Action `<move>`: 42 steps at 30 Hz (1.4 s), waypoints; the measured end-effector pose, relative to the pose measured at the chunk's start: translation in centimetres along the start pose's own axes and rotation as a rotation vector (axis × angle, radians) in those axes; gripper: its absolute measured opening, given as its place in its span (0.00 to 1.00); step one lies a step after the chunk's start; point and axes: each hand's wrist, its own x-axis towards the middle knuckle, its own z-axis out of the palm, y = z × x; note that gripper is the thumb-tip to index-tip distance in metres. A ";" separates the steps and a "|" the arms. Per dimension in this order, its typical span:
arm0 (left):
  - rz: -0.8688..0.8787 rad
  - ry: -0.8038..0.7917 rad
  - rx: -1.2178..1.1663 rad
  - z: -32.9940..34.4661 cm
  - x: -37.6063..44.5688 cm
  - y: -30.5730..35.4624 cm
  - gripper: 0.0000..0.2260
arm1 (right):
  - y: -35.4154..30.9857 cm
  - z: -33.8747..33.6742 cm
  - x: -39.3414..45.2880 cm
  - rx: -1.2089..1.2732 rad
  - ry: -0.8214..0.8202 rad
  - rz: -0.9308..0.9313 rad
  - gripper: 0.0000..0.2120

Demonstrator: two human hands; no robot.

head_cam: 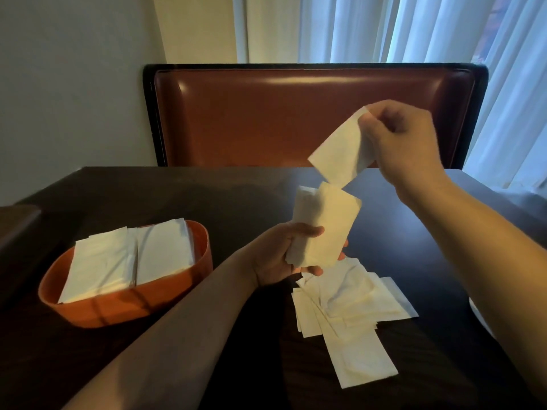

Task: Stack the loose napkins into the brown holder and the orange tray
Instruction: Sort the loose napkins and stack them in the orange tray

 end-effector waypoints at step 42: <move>0.118 0.173 -0.127 -0.9 1.1 -0.6 0.32 | 4.9 2.3 -4.8 0.532 -0.358 0.224 0.02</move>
